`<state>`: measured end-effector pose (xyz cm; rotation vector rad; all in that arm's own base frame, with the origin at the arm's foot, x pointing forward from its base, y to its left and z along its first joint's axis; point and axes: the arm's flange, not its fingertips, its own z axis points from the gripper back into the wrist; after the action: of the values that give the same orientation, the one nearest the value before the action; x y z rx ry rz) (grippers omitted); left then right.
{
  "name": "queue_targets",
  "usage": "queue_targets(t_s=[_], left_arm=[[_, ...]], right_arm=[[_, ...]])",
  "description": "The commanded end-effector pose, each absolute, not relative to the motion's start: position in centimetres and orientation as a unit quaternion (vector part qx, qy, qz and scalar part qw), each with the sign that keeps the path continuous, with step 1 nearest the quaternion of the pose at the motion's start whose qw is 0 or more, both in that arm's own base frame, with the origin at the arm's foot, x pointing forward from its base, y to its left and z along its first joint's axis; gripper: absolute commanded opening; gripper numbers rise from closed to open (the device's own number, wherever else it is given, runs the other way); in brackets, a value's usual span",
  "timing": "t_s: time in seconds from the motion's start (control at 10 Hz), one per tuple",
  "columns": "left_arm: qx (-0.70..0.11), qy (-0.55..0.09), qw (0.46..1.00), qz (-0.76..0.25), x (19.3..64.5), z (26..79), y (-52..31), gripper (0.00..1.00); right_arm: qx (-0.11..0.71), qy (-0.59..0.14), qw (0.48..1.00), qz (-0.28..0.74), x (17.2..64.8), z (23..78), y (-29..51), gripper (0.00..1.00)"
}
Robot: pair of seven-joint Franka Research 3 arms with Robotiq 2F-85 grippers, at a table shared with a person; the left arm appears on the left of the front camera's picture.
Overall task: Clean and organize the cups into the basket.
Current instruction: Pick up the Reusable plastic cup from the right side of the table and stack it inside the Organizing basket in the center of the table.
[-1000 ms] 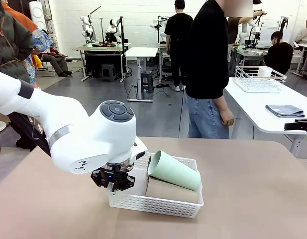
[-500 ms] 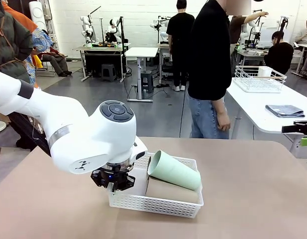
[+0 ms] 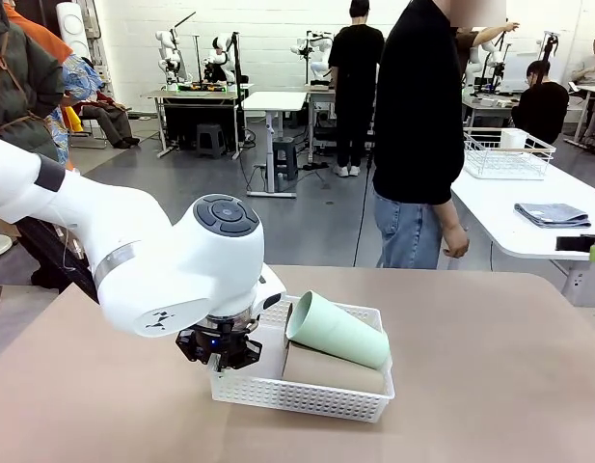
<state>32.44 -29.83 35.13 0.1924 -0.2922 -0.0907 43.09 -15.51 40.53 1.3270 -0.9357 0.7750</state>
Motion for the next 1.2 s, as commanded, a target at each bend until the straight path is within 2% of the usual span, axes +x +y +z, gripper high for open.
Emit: queue_targets(t_s=[0.0, 0.2, 0.3, 0.4, 0.5, 0.7, 0.8, 0.9, 1.1], left_arm=[[0.102, -0.152, 0.982, -0.048, 32.2, 34.9, -29.8, 0.00], [0.102, -0.152, 0.982, -0.048, 32.2, 34.9, -29.8, 0.00], [0.102, -0.152, 0.982, -0.048, 32.2, 34.9, -29.8, 0.00], [0.102, -0.152, 0.982, -0.048, 32.2, 34.9, -29.8, 0.00], [0.102, -0.152, 0.982, -0.048, 32.2, 34.9, -29.8, 0.00], [0.102, -0.152, 0.982, -0.048, 32.2, 34.9, -29.8, 0.00], [0.102, -0.152, 0.982, -0.048, 32.2, 34.9, -29.8, 0.00], [0.102, -0.152, 0.982, -0.048, 32.2, 34.9, -29.8, 0.00], [0.102, -0.152, 0.982, -0.048, 32.2, 34.9, -29.8, 0.00]], right_arm=[[0.619, -0.382, 0.684, 0.051, 41.9, 42.7, -16.8, 1.00], [0.576, -0.336, 0.742, -0.063, 39.8, 44.3, -17.7, 1.00], [0.578, -0.282, 0.758, -0.112, 38.6, 45.4, -17.7, 1.00], [0.566, -0.220, 0.782, -0.143, 37.4, 46.7, -17.7, 1.00], [0.565, -0.196, 0.787, -0.151, 36.9, 47.7, -17.8, 1.00], [0.602, -0.122, 0.777, -0.138, 36.9, 48.4, -19.5, 1.00], [0.628, -0.050, 0.764, -0.139, 37.0, 48.4, -21.0, 1.00], [0.652, -0.020, 0.746, -0.136, 37.5, 48.5, -22.2, 1.00], [0.666, -0.006, 0.733, -0.138, 37.4, 48.3, -24.4, 1.00]])
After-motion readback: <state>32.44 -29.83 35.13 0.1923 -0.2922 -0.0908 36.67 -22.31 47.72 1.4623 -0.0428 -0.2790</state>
